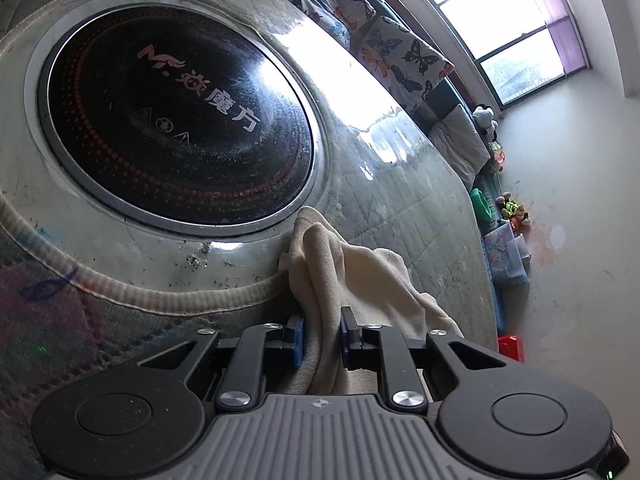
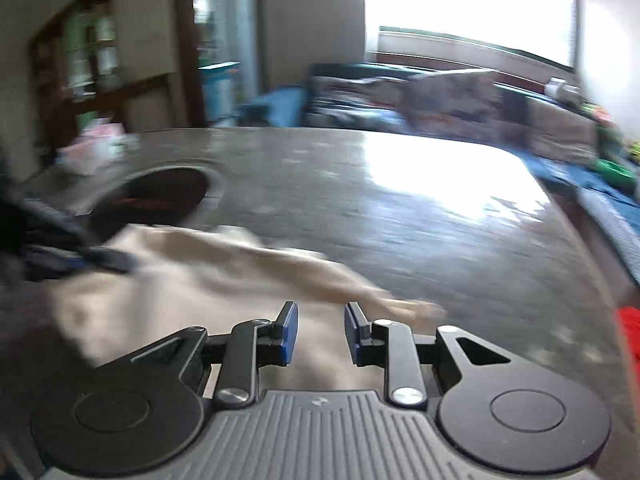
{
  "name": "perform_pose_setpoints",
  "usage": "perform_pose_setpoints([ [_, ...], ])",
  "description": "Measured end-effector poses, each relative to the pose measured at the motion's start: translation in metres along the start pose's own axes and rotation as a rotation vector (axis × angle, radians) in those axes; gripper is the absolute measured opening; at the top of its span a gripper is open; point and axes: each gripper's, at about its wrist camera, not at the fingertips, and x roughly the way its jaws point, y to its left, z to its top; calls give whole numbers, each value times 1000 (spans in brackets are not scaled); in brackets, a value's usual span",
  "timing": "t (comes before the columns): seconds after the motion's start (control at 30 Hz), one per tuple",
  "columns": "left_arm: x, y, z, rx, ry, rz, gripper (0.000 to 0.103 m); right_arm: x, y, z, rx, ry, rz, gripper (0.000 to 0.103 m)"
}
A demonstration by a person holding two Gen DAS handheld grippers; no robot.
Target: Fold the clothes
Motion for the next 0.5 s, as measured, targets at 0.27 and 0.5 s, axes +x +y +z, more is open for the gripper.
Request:
perform_pose_setpoints([
  [0.27, 1, -6, 0, 37, -4, 25, 19, 11, -48, -19, 196, 30, -4, 43],
  [0.5, 2, -15, -2, 89, -16, 52, 19, 12, -45, -23, 215, 7, 33, 23],
])
